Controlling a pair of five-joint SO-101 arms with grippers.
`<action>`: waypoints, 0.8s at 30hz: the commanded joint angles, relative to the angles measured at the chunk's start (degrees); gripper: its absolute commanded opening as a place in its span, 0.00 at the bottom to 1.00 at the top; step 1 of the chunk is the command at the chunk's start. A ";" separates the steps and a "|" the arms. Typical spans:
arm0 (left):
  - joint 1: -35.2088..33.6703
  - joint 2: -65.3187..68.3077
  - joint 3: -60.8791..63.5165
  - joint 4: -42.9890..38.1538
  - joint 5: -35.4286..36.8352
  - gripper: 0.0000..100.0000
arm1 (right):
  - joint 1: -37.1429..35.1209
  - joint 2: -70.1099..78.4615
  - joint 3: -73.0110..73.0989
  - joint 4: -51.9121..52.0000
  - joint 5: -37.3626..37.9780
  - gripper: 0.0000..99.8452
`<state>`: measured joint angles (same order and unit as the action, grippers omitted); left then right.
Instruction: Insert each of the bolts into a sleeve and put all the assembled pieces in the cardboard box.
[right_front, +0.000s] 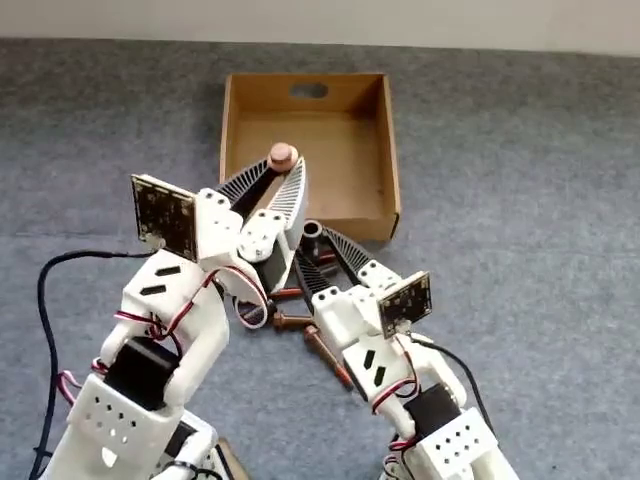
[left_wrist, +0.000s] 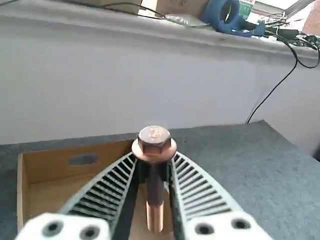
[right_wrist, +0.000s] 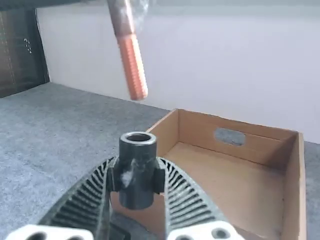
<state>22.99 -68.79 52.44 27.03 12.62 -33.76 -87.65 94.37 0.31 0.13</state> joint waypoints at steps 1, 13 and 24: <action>0.66 0.13 -0.40 0.70 0.09 0.01 | 0.75 -0.66 -0.57 -1.63 -0.44 0.01; 1.27 0.13 3.38 -0.44 0.00 0.01 | 0.75 -0.66 -0.57 -1.63 -0.44 0.01; 4.00 0.13 0.75 -3.43 -3.69 0.01 | 0.84 -0.66 -0.48 -1.63 -0.44 0.01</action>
<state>24.75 -68.70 56.57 25.80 11.47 -33.67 -87.74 94.37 0.22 0.13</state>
